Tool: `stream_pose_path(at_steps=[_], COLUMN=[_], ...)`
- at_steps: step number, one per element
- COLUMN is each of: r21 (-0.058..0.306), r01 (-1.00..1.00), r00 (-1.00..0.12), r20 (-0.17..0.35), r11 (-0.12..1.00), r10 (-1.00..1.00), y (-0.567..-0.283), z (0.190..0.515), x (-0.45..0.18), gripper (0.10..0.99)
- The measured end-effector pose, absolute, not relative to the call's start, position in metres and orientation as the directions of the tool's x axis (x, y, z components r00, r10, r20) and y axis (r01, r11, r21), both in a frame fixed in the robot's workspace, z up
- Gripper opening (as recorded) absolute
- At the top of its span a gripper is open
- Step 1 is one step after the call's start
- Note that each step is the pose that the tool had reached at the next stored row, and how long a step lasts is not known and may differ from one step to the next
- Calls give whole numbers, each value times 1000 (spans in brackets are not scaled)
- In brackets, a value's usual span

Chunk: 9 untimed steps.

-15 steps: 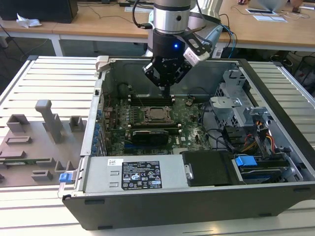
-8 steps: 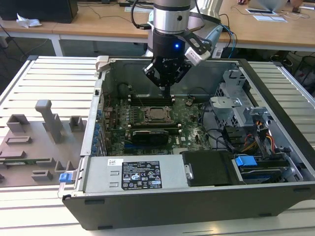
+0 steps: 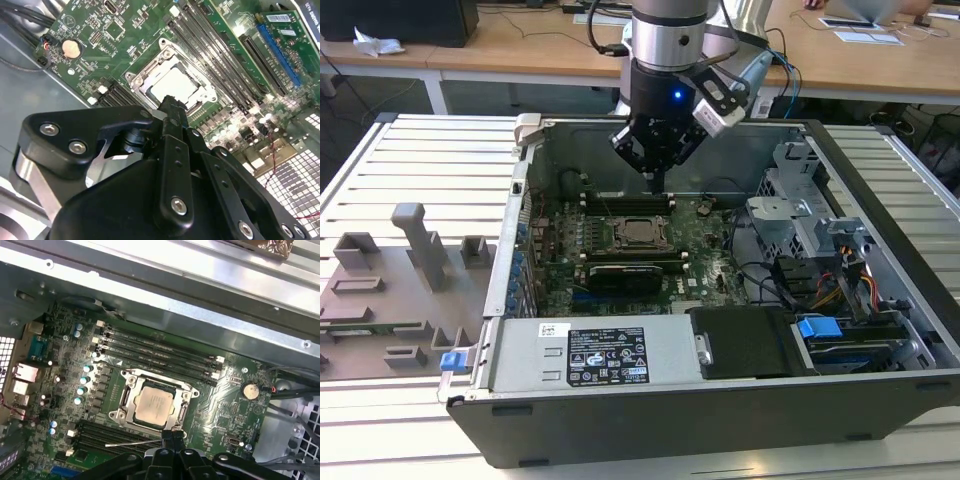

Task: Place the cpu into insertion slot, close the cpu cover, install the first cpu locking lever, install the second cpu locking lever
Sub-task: 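Install the first cpu locking lever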

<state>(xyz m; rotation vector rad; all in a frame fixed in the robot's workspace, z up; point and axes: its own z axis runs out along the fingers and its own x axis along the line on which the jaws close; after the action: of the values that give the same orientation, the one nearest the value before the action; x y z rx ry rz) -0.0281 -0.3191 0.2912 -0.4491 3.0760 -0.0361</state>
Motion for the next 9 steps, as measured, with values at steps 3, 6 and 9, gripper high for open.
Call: stream_pose_path(at_steps=[3,6,9], r21=[-28,-28,-28], r01=[-285,-282,-227], r00=[-958,-959,-973], r20=[-29,-29,-29], r11=[958,959,974], r10=[-286,-283,-228], y=[-319,-319,-319], z=[291,291,291], x=[-35,-42,-43], gripper=[106,106,106])
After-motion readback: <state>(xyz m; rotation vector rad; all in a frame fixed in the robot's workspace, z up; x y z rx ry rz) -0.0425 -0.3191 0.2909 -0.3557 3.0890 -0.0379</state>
